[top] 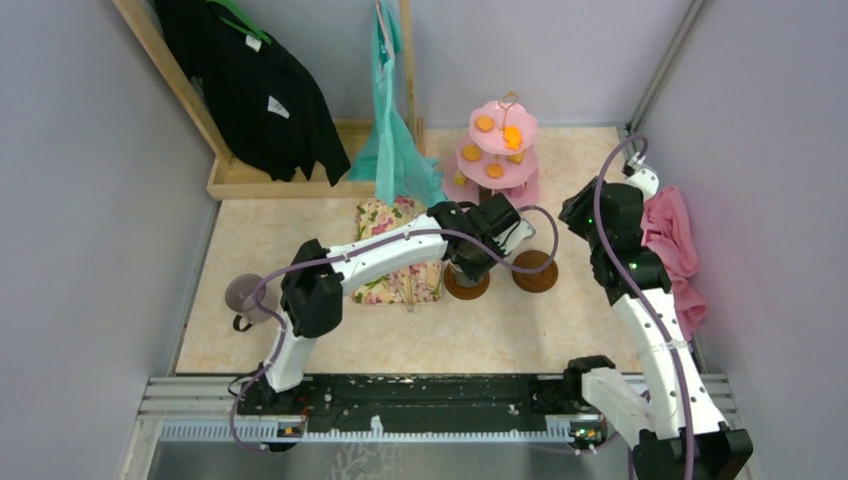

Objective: Serve the afternoon tea
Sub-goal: Place the cup on the coaster.

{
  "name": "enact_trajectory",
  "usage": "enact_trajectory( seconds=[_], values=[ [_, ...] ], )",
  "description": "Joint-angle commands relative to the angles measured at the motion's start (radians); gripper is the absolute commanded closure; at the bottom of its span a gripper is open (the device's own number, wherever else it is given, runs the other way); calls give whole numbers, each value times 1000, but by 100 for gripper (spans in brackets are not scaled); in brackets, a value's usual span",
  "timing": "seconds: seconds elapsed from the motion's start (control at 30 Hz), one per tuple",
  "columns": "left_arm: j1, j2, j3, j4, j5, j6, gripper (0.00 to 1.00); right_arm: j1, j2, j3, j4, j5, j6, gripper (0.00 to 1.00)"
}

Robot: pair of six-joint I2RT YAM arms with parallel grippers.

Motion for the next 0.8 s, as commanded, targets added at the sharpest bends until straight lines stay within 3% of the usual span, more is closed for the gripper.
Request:
enact_trajectory(
  seconds=[0.0, 0.77],
  values=[
    [-2, -20, -15, 32, -6, -1, 93, -10, -11, 8, 18, 24, -18, 61],
    [-1, -14, -4, 51, -29, 9, 92, -17, 1, -7, 28, 43, -16, 61]
  ],
)
